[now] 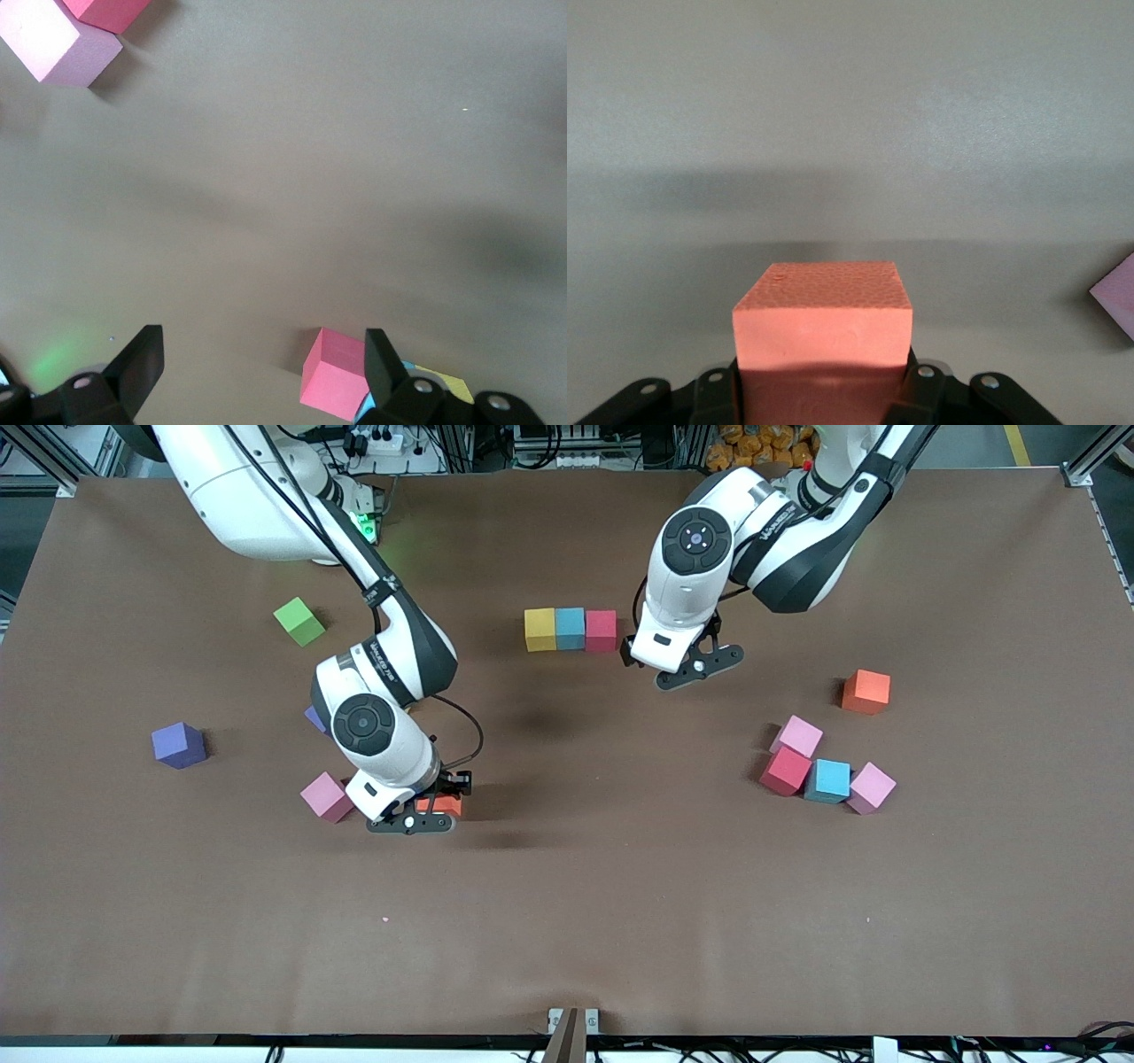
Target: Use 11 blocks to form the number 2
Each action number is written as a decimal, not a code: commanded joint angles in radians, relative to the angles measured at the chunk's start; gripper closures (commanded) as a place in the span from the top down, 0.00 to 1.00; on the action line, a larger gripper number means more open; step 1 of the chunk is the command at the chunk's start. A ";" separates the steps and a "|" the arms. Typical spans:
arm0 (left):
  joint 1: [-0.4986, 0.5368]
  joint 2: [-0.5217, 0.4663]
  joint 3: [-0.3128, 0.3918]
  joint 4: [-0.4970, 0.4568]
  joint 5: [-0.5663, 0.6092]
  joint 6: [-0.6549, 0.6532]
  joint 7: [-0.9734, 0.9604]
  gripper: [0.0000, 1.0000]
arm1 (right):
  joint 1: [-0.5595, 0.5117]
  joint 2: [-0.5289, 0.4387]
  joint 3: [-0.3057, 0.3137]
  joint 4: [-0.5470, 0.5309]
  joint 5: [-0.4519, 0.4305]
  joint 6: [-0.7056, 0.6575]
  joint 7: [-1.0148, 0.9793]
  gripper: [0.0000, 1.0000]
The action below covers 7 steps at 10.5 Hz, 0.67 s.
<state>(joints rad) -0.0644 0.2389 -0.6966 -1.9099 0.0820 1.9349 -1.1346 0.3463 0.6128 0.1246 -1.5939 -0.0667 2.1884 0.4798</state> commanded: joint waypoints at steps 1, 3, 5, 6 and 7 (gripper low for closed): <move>0.009 -0.096 0.066 -0.072 -0.050 -0.047 0.230 1.00 | -0.020 -0.031 0.018 -0.032 -0.016 -0.001 -0.010 0.18; 0.009 -0.096 0.066 -0.077 -0.050 -0.047 0.231 1.00 | -0.021 -0.031 0.020 -0.031 -0.016 -0.001 -0.010 0.18; 0.009 -0.098 0.066 -0.081 -0.050 -0.047 0.231 1.00 | -0.021 -0.030 0.018 -0.032 -0.016 -0.001 -0.012 0.18; 0.009 -0.098 0.066 -0.081 -0.050 -0.047 0.231 1.00 | -0.024 -0.040 0.018 -0.031 -0.016 -0.001 -0.023 0.18; 0.009 -0.098 0.062 -0.083 -0.050 -0.047 0.233 1.00 | -0.029 -0.047 0.018 -0.034 -0.015 -0.002 -0.047 0.18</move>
<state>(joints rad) -0.0564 0.1936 -0.6355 -1.9564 0.0564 1.8971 -0.9352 0.3447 0.6072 0.1250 -1.5939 -0.0667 2.1885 0.4620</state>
